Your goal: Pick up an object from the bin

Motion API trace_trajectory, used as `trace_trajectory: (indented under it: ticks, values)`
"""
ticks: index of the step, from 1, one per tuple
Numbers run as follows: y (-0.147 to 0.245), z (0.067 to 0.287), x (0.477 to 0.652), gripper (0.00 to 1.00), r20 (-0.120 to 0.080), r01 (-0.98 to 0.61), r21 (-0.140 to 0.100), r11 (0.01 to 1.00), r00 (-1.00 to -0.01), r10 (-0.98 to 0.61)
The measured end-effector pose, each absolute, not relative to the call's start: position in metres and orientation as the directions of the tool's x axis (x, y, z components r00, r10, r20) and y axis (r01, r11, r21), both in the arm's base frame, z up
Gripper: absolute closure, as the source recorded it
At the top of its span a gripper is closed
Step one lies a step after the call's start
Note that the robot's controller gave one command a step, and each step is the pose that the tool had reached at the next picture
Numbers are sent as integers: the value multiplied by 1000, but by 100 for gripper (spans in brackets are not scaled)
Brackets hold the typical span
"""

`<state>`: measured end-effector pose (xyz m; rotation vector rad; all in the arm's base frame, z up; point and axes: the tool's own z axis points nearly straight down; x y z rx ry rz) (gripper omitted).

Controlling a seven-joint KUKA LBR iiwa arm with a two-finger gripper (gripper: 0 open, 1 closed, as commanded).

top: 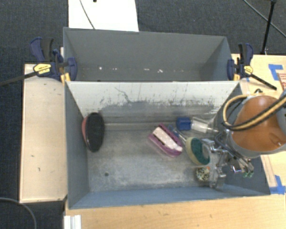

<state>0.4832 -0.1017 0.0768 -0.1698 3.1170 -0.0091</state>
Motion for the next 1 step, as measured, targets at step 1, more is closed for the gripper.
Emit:
trace_trajectory:
  ticks: [1]
  values:
    - [-96,75,484,0,-21,-451,-14,893,-892,-451]
